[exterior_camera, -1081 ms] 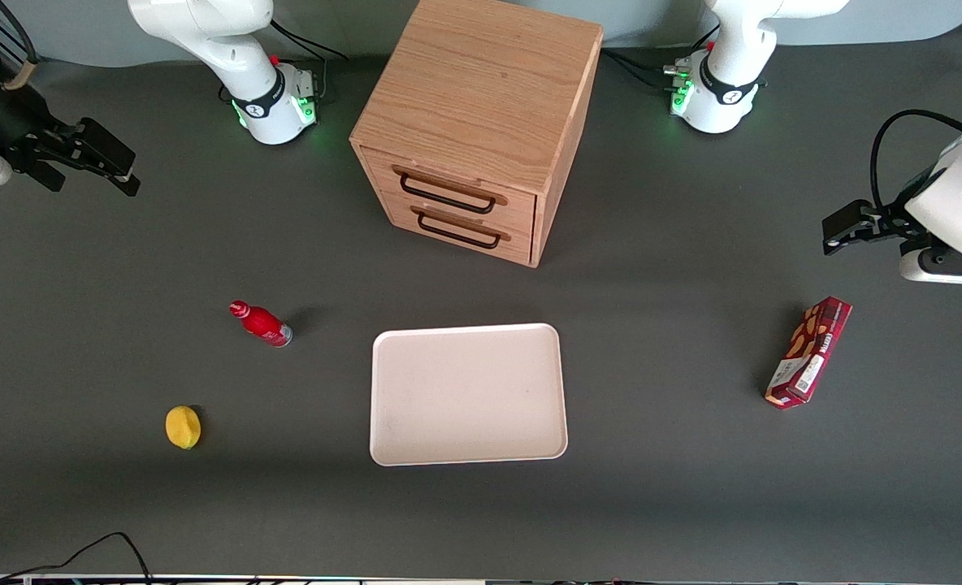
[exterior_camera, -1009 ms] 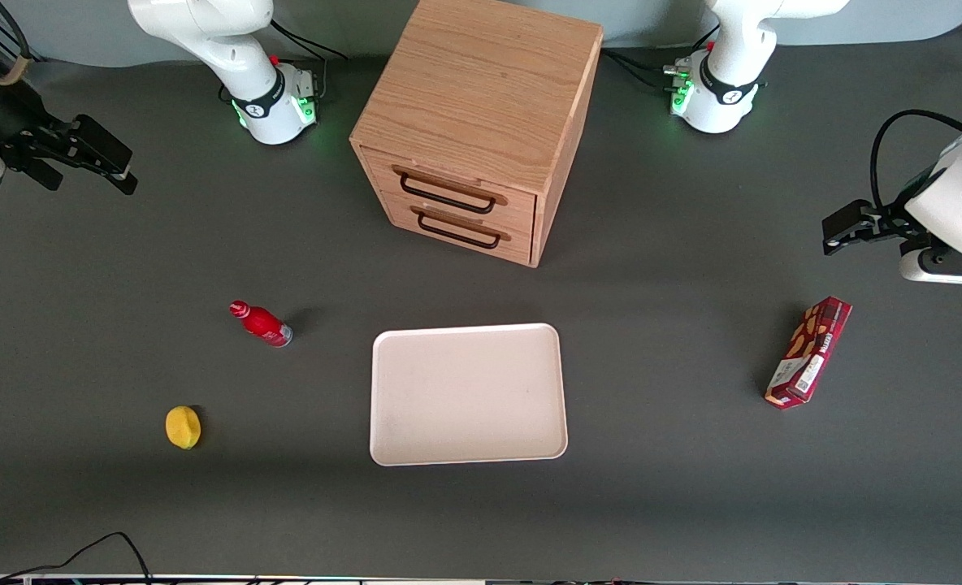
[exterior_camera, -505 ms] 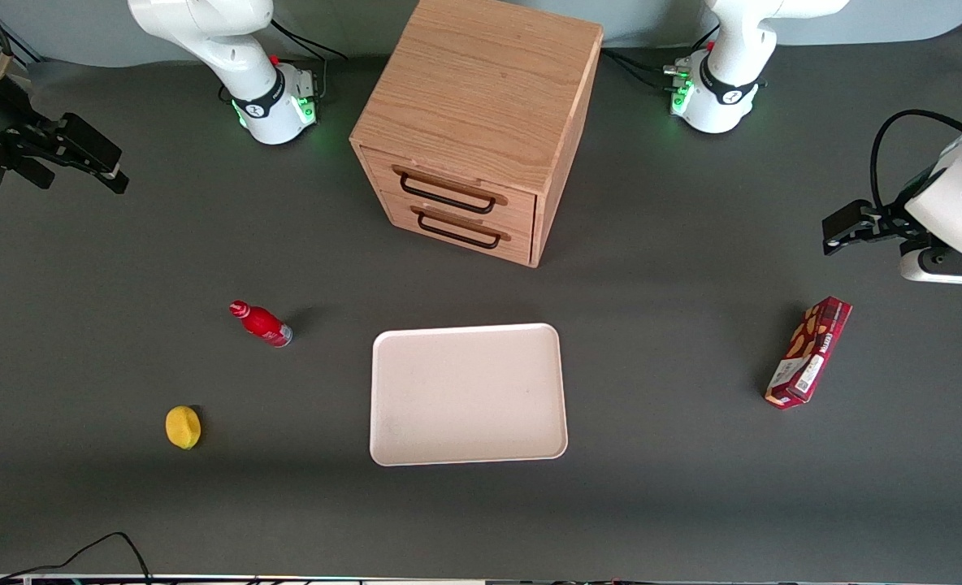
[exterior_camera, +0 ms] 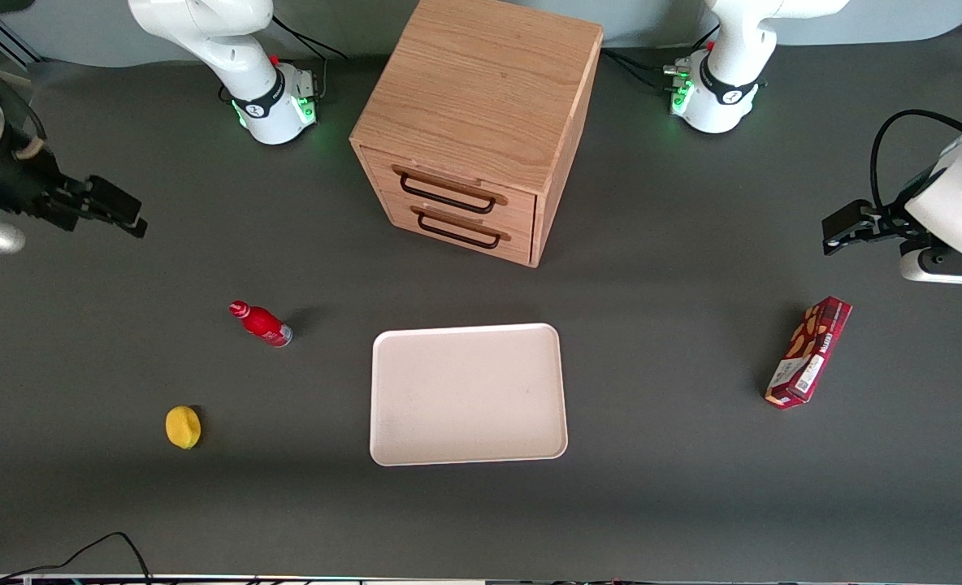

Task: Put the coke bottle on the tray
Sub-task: 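Move the open right gripper down over the red Coca-Cola bottle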

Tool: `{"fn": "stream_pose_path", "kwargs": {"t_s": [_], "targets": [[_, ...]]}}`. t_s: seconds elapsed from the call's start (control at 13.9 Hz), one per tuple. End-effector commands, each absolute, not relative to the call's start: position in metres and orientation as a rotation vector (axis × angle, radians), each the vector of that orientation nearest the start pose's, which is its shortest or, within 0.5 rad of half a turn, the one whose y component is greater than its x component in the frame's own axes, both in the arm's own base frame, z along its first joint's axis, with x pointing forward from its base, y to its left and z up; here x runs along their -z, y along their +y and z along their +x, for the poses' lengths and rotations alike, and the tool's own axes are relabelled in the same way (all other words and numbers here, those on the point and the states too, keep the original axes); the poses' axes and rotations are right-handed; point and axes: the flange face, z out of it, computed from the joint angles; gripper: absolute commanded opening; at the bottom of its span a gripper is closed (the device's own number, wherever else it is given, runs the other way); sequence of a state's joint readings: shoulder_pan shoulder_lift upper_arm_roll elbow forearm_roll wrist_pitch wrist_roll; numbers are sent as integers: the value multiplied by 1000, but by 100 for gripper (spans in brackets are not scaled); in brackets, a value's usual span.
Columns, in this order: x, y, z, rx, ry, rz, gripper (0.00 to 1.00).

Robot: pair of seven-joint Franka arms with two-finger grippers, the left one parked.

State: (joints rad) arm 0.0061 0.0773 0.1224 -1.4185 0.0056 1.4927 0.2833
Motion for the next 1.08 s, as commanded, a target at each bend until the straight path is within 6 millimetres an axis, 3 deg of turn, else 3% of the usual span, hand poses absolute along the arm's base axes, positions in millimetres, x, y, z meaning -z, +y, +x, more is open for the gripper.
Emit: {"fn": "stream_pose_path", "kwargs": {"t_s": [0.0,0.5,1.01], "targets": [[-597,67,581,5,219,-3100,100],[-453,71,579,-85,178,-3111,100],[-371,60,562,-80,177,-3110,100]]}}
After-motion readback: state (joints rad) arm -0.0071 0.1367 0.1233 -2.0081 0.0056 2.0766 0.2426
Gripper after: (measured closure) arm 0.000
